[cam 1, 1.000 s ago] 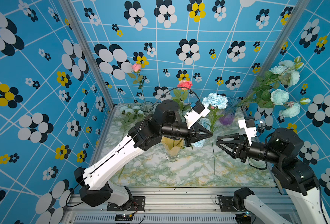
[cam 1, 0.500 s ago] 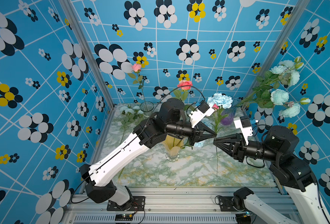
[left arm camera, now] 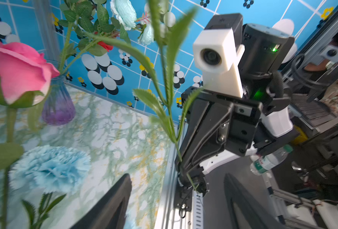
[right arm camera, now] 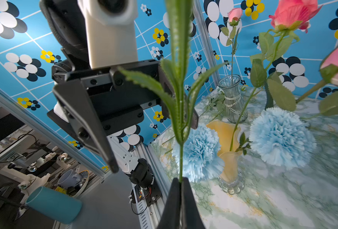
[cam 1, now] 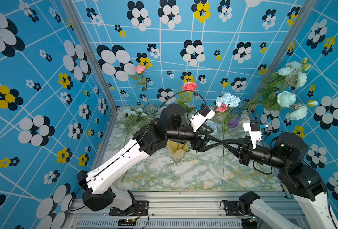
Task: Pick out blue flowers from the vase
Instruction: Place the flower at the center of the board.
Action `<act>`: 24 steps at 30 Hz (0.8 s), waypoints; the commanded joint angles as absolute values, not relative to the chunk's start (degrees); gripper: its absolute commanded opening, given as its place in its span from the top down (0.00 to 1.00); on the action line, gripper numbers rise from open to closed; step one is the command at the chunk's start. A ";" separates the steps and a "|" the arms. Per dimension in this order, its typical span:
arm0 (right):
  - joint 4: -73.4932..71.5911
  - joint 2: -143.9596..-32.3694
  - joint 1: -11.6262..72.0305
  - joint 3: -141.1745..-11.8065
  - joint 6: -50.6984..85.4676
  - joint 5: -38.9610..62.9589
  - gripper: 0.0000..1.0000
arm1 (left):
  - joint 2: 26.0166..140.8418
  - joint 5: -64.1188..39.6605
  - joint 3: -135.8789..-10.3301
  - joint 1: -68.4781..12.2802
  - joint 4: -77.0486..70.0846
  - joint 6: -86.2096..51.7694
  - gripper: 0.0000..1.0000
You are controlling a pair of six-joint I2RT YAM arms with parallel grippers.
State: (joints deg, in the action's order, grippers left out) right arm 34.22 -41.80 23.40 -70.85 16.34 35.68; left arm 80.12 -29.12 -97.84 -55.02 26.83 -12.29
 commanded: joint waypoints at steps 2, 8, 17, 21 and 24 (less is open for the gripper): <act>37.66 -41.20 23.55 -70.89 16.64 23.93 1.00 | 70.15 -12.37 -87.51 -56.15 19.46 -11.00 0.09; 42.95 -40.59 23.55 -68.71 16.17 5.72 1.00 | 57.40 -1.50 -69.01 -56.29 6.09 -9.90 0.05; 45.36 -42.03 23.55 -59.33 17.48 -8.48 1.00 | 46.15 15.99 -51.74 -55.19 -4.22 -5.99 0.05; 42.99 -46.04 23.55 -55.90 18.02 -9.21 1.00 | 44.13 15.47 -47.95 -52.82 -6.95 -6.41 0.05; 37.33 -49.63 23.38 -52.56 19.58 -5.62 1.00 | 44.18 15.33 -46.71 -51.46 -6.98 -5.90 0.05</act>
State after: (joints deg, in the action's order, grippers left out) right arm 42.41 -47.22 23.38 -54.94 17.69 -6.04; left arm 44.66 13.52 -47.99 -52.56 -3.16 -7.25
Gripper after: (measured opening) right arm 0.050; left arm 0.948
